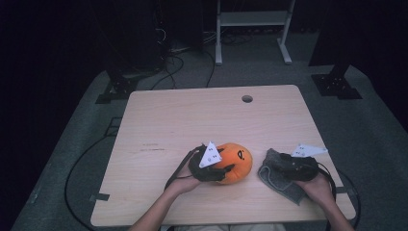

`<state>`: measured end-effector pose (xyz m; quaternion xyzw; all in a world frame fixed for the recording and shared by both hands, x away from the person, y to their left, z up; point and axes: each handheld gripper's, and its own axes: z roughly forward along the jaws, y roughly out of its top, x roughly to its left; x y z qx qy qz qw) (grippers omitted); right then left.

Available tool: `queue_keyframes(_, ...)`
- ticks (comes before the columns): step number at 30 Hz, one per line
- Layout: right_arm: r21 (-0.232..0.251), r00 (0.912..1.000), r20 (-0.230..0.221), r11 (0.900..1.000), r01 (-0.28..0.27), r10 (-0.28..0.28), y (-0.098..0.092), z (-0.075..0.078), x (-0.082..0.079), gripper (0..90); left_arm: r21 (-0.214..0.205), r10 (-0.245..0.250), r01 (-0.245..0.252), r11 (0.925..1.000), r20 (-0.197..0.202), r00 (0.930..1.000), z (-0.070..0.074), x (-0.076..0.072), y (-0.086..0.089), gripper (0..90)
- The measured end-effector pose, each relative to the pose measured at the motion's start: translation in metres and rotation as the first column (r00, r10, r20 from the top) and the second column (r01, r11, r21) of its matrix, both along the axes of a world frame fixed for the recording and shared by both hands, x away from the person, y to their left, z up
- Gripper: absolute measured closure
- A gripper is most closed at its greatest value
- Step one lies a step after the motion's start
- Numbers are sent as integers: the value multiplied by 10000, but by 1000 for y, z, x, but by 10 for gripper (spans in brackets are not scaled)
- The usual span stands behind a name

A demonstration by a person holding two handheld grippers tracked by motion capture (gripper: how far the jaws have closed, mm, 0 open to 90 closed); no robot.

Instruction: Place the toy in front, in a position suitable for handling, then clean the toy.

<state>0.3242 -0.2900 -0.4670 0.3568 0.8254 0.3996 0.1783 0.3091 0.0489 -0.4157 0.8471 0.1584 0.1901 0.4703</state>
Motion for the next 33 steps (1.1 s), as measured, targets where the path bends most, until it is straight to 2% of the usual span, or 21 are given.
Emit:
queue_keyframes(3, -288, 9996, -279, 9996, 53, -61, 2, -4, 3, 481, 77, -137, 138, 9999, -144, 9998, -6, -2, -3, 402)
queue_keyframes(5, -568, 9985, -555, 9984, -27, -5, 5, -8, 5, 544, 108, -207, 209, 9997, -167, 9996, -13, -3, -5, 380)
queue_keyframes(7, -509, 9978, -662, 9987, 41, -75, 5, -10, 6, 569, 66, -222, 223, 9997, -217, 9995, -13, -5, -5, 353)
queue_keyframes(10, -452, 9971, -740, 9989, 116, -149, 5, -10, 7, 627, 103, -203, 206, 9997, -297, 9994, -11, -6, -4, 254)
queue_keyframes(12, -459, 9968, -790, 9989, 92, -128, 5, -10, 7, 677, -125, -173, 168, 9998, -441, 9989, -8, -7, 0, 186)
queue_keyframes(13, -483, 9966, -809, 9988, 115, -154, 5, -9, 7, 707, -365, -251, 233, 9991, -495, 9985, -6, -8, 4, 176)
queue_keyframes(14, -483, 9964, -843, 9988, 59, -99, 5, -9, 7, 724, -365, -251, 233, 9991, -495, 9985, -6, -8, 4, 174)
queue_keyframes(15, -530, 9966, -824, 9986, 25, -69, 5, -9, 7, 735, -586, -256, 233, 9980, -384, 9989, -3, -11, 11, 164)
queue_keyframes(17, -530, 9963, -861, 9986, 31, -76, 5, -9, 7, 752, -724, -282, 266, 9970, -223, 9994, -4, -15, 18, 159)
queue_keyframes(21, -479, 9966, -792, 9987, 171, -208, 5, -9, 5, 771, -691, -200, 200, 9974, 4, 9998, -15, -19, 30, 158)
queue_keyframes(26, -601, 9977, -640, 9981, 163, -201, 5, -8, 2, 777, -657, -107, 93, 9978, -204, 9997, -23, -18, 38, 161)
queue_keyframes(30, -290, 9985, -545, 9996, 33, -48, 0, -5, 0, 781, -669, -73, 53, 9977, -297, 9995, -25, -16, 40, 163)
queue_keyframes(33, 572, 9996, -263, 9983, -81, 96, -5, 5, -6, 780, -734, -80, 54, 9973, -352, 9993, -25, -15, 42, 162)
